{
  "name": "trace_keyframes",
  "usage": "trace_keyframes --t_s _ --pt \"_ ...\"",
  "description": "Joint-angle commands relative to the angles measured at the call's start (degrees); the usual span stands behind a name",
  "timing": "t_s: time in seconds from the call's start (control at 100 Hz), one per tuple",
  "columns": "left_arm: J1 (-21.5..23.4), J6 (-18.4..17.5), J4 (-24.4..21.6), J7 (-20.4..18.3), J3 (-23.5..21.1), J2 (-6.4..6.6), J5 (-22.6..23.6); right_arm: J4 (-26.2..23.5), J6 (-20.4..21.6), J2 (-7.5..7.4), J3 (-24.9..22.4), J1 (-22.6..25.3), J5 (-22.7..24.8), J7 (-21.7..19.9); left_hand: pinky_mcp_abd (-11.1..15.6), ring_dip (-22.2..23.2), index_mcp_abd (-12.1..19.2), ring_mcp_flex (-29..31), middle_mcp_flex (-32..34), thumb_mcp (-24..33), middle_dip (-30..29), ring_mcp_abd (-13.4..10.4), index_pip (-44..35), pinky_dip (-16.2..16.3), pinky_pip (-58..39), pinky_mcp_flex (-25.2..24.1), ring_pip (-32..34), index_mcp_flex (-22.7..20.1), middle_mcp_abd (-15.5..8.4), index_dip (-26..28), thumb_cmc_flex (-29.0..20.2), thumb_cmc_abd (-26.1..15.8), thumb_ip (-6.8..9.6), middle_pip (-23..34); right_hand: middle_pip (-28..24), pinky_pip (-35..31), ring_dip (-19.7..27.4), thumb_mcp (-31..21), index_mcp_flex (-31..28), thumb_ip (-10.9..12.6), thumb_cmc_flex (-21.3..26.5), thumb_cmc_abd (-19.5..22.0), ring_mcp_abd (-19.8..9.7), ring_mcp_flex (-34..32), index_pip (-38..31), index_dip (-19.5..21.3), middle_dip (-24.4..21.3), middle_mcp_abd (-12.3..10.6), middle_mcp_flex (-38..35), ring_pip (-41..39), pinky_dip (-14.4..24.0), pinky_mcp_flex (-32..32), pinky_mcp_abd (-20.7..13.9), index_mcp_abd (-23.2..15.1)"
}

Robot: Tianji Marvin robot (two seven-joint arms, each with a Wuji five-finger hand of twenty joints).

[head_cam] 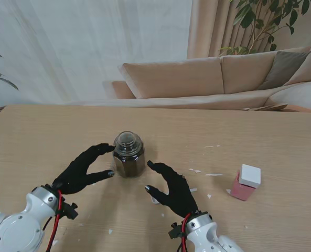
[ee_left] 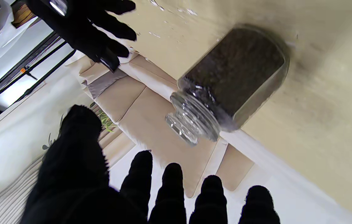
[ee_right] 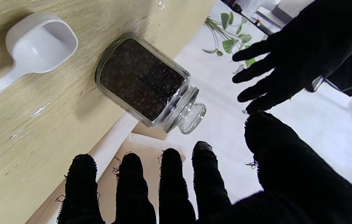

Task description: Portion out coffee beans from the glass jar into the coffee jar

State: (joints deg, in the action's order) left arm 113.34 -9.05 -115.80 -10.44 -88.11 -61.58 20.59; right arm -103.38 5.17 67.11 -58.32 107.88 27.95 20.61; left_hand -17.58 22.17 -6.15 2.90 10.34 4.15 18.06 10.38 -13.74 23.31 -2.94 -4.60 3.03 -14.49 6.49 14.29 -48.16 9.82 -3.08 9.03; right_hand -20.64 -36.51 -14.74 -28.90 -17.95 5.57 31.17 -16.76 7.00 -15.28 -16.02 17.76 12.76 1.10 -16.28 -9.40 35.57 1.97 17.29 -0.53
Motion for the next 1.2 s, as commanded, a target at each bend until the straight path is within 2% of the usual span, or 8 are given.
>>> trace_keyframes --t_s 0.0,0.2,0.33,0.46,0.61,0.92,1.04,1.19 --pt "2.97 -1.04 -0.16 -0.71 -0.36 -0.51 -1.26 0.23 -0.28 0.38 0.44 -0.56 -0.45 -1.03 1.87 -1.84 0.38 -1.59 -1.32 -1.72 -1.12 -0.75 1.78 -2.34 1.68 0.15 -1.38 0.48 -0.47 -1.01 -0.98 -3.05 1.78 -1.49 1.35 1.66 0.35 0.85 1.85 -0.84 -0.88 1.08 -3.56 1.45 0.84 -1.05 -0.88 -2.30 1.44 1.38 -1.03 1.08 -2.21 -1.58" --pt "8.52 -4.58 0.86 1.75 -0.73 -1.18 -5.28 2.18 0.42 0.61 1.56 -2.27 -2.32 -1.56 2.29 -3.26 0.56 -1.58 -1.50 -2.23 -1.76 -0.79 2.04 -4.21 2.18 0.27 -1.67 0.10 -0.62 -1.75 -1.03 -3.31 1.76 -2.36 3.39 6.80 3.39 0.75 3.50 -1.64 -0.24 1.48 -9.09 3.26 1.45 -2.59 -1.84 -5.24 2.84 3.78 -5.21 2.18 -10.43 -4.05" --pt "10.24 -6.61 2.39 2.79 -0.50 -1.49 -7.82 3.14 0.73 0.74 2.33 -2.69 -3.09 -1.65 3.83 -4.96 1.25 -1.49 -1.60 -2.39 -1.87 -2.31 1.84 -6.50 2.95 0.72 -2.07 0.11 -1.14 -2.16 -1.30 -3.47 1.68 -2.41 4.96 9.57 5.21 0.77 4.35 -1.55 -0.15 1.78 -11.14 4.36 1.76 -4.03 -2.53 -6.57 2.96 4.59 -7.93 2.65 -14.18 -5.27" --pt "10.75 -8.81 4.79 5.19 0.64 -2.00 -9.38 4.10 0.83 1.07 3.19 -3.26 -4.43 -1.33 3.95 -5.13 2.80 -1.33 -1.21 -2.20 -1.56 -2.89 1.00 -7.03 2.86 0.87 -1.81 -0.28 -1.49 -1.93 -1.91 -3.09 1.70 -1.92 5.23 10.04 5.31 0.07 5.01 -1.06 0.78 2.16 -10.37 4.92 1.52 -4.25 -2.61 -6.98 3.46 4.34 -8.46 2.83 -14.25 -6.34" --pt "10.70 -9.87 7.18 5.55 2.28 -2.20 -12.57 5.42 1.03 1.38 4.08 -4.26 -5.94 -1.38 4.59 -5.37 3.41 -1.33 -1.27 -2.01 -1.26 -3.55 0.16 -7.29 2.60 0.88 -1.83 0.16 -1.68 -1.76 -2.04 -3.30 1.63 -1.61 4.71 10.02 5.28 -1.64 5.74 1.30 0.73 2.37 -10.31 5.29 0.22 -4.45 -2.34 -7.45 3.70 3.82 -8.80 3.05 -14.14 -7.02" --pt "8.98 -12.18 10.95 7.78 5.31 -2.68 -14.64 8.10 2.36 1.77 5.50 -6.75 -8.24 -2.05 6.13 -7.12 4.38 -1.17 -1.71 -1.16 -1.16 -5.40 -1.67 -9.52 3.09 1.15 -2.49 1.53 -2.98 -1.91 -1.92 -3.31 1.55 -2.69 4.87 10.24 5.28 0.65 6.59 -0.86 -1.44 3.08 -10.42 5.67 -0.11 -4.95 -2.43 -7.43 3.97 4.02 -8.91 3.61 -14.13 -7.10" --pt "8.44 -13.19 11.67 8.98 6.04 -2.94 -15.04 8.73 2.48 1.74 6.00 -7.32 -8.49 -2.57 6.04 -7.36 4.62 -1.15 -1.79 -0.85 -0.92 -5.32 -2.03 -9.94 3.10 1.16 -2.40 1.36 -2.05 -1.97 -1.94 -3.05 1.51 -2.70 4.89 10.29 5.27 0.86 6.74 -1.12 -0.86 3.48 -10.47 5.71 -0.10 -5.12 -2.45 -7.52 4.03 4.10 -8.91 3.67 -14.20 -7.21" --pt "7.12 -13.98 12.21 8.92 6.67 -2.90 -15.19 9.19 2.87 1.68 6.16 -7.74 -9.01 -3.23 6.24 -7.73 5.09 -1.18 -1.80 -0.60 -0.96 -5.58 -2.22 -10.44 3.14 1.18 -2.51 1.93 -4.12 -2.11 -1.50 -3.39 1.44 -3.04 4.83 10.57 5.29 -0.05 6.87 -0.30 0.83 3.93 -10.80 5.89 -0.17 -5.33 -2.41 -7.93 4.21 4.25 -9.00 3.78 -14.41 -7.57"
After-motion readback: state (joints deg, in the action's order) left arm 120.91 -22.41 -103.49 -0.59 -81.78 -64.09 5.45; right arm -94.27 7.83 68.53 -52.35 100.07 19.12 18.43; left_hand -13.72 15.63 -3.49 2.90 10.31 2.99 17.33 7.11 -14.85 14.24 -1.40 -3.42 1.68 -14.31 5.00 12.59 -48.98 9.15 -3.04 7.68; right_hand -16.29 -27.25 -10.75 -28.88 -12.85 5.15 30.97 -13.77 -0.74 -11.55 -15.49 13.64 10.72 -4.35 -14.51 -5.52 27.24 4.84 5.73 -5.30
